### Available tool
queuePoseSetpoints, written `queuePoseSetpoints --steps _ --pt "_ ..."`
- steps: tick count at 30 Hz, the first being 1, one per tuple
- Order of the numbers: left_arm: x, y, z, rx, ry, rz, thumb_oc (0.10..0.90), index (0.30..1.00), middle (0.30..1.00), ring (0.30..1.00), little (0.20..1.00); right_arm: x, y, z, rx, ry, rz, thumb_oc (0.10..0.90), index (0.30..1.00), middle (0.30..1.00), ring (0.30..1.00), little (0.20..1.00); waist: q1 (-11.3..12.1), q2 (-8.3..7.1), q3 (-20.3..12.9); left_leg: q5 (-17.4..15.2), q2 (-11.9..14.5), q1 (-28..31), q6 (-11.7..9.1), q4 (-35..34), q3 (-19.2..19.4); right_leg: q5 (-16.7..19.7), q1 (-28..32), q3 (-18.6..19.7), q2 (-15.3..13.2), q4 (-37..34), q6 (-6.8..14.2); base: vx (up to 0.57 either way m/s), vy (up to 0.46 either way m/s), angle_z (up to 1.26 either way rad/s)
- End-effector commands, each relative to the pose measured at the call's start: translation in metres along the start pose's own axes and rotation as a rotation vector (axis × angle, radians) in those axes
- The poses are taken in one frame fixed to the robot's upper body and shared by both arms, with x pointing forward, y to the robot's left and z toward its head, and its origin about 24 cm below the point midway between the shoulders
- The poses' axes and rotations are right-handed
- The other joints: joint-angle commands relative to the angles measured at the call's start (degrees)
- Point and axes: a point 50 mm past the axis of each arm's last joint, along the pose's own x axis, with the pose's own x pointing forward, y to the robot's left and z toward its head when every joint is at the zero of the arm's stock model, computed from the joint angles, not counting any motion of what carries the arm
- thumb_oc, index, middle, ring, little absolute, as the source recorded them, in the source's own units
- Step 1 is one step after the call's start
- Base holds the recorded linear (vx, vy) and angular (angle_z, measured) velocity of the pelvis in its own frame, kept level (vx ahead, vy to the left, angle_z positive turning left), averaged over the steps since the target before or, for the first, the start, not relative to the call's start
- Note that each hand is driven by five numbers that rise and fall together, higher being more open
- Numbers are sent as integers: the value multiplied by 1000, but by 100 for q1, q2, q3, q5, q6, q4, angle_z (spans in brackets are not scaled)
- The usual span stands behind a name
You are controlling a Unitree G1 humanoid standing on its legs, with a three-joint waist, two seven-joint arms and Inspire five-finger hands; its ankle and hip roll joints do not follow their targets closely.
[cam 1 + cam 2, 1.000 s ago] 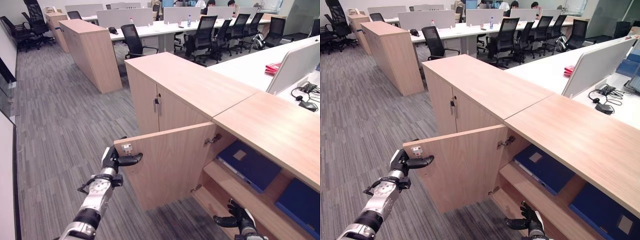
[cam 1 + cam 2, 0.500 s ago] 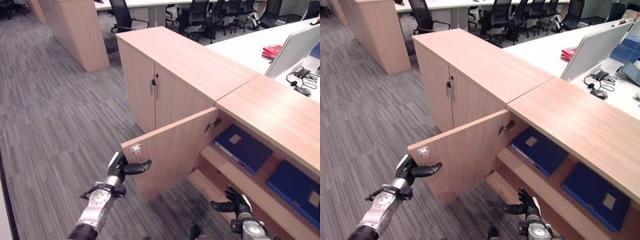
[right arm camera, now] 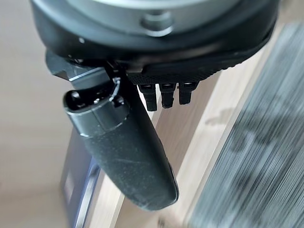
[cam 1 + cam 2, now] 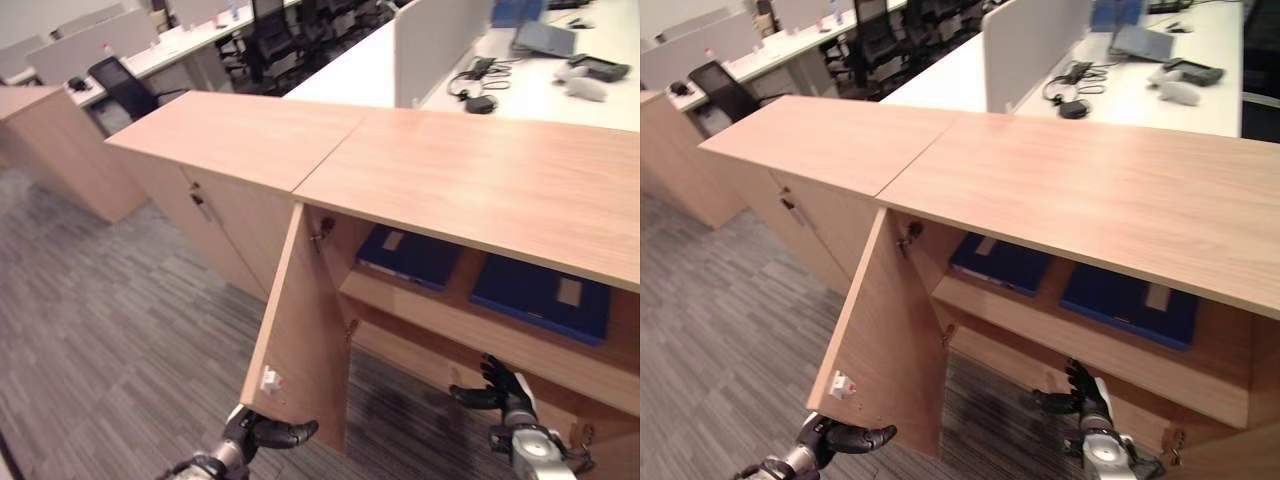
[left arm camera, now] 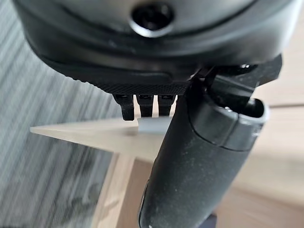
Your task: Put the empty folder in the office cabinet
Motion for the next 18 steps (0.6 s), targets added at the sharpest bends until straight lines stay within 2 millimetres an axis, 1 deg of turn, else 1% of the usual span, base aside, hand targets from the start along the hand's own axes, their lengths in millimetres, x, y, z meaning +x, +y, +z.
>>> queuePoseSetpoints --steps 1,2,4,5,6,7,8,9,10,11,12,13,14,15,16,17,18 --pt "33 -14 81 68 -326 -117 800 900 900 900 900 11 19 57 33 -232 39 800 900 900 900 900 -315 -71 -120 -240 -91 -204 -240 289 -107 -274 209 469 64 -73 73 -27 -87 -52" --pt "35 -18 81 60 -326 -125 800 900 900 900 900 12 19 60 21 -240 35 800 900 900 900 900 -357 -15 -76 -151 20 -210 -315 363 -100 -318 217 573 138 -109 52 -62 -132 -47" --pt "38 -21 80 52 -326 -124 800 900 900 900 900 14 19 65 4 -255 35 800 900 900 900 900 -461 8 -40 -87 145 -228 -392 475 -165 -354 156 802 214 -99 -12 -68 -144 -50" --pt "40 -22 81 51 -329 -122 800 900 900 900 900 15 21 71 -5 -270 42 800 900 900 900 900 -465 32 -20 -11 185 -278 -431 602 -323 -366 77 951 287 -71 -55 -28 -125 -75" --pt "41 -24 80 40 -330 -117 800 900 900 900 900 17 24 77 -18 -286 50 800 900 900 900 900 -424 27 14 25 127 -308 -428 754 -709 -399 39 1112 333 -60 -75 -28 -79 -93" --pt "41 -24 81 40 -332 -116 800 900 900 900 900 17 24 78 -19 -288 50 800 900 900 900 900 -417 38 0 42 143 -345 -427 760 -705 -377 -3 1121 349 -56 -86 0 -129 -98" --pt "42 -27 79 20 -332 -105 800 900 900 900 900 19 31 83 -55 -298 78 800 900 900 900 900 -256 -39 24 -136 -189 -426 -278 865 -1781 -379 -167 1563 406 25 -115 20 -138 -95" --pt "42 -26 79 11 -335 -97 800 900 900 900 900 20 33 82 -70 -293 93 800 900 900 900 900 -204 -84 25 -327 -337 -428 -210 826 -2171 -394 -202 1775 430 13 -134 110 -198 -179" --pt "44 -24 84 -7 -356 -76 800 900 900 900 900 21 38 79 -76 -277 109 800 900 900 900 900 -101 -167 -39 -582 -623 -521 -145 692 -2797 -350 -301 2149 526 -49 -183 172 -120 -225" --pt "45 -23 86 -17 -369 -63 800 900 900 900 900 22 40 79 -74 -271 115 800 900 900 900 900 -42 -213 -61 -682 -752 -584 -138 639 -3027 -334 -300 2277 555 -84 -194 154 -80 -231" --pt "45 -23 86 -17 -369 -63 800 900 900 900 900 22 40 79 -74 -271 116 800 900 900 900 900 -39 -220 -54 -699 -760 -574 -131 647 -3021 -345 -286 2281 547 -87 -190 217 -50 -143" --pt "48 -18 88 -45 -378 -18 800 900 900 900 900 22 46 76 -66 -256 131 800 900 900 900 900 91 -300 -80 -620 -957 -816 -146 528 -3407 -308 -246 2516 639 -178 -196 157 -28 -99" --pt "48 -18 88 -44 -378 -17 800 900 900 900 900 22 47 76 -66 -256 131 800 900 900 900 900 96 -310 -70 -637 -968 -802 -140 535 -3398 -321 -227 2522 627 -186 -193 216 -60 -123" --pt "51 -14 90 -56 -380 14 800 900 900 900 900 22 48 75 -65 -253 140 800 900 900 900 900 140 -352 -49 -573 -1039 -927 -137 511 -3445 -324 -166 2616 670 -204 -190 151 -47 -101" --pt "53 -1 90 -90 -381 96 800 900 900 900 900 19 53 71 -67 -243 167 800 900 900 900 900 147 -369 -47 -533 -1037 -897 -132 329 -3302 -350 -66 2750 784 -216 -189 146 -49 -55" --pt "53 -1 90 -91 -381 97 800 900 900 900 900 19 53 71 -67 -243 167 800 900 900 900 900 160 -369 -31 -531 -1033 -862 -131 306 -3283 -354 -50 2768 786 -215 -190 130 3 -2" --pt "54 9 89 -95 -366 148 800 900 900 900 900 16 54 66 -69 -233 181 800 900 900 900 900 118 -374 -81 -528 -1002 -751 -128 209 -3185 -370 4 2795 806 -229 -175 185 58 -56"
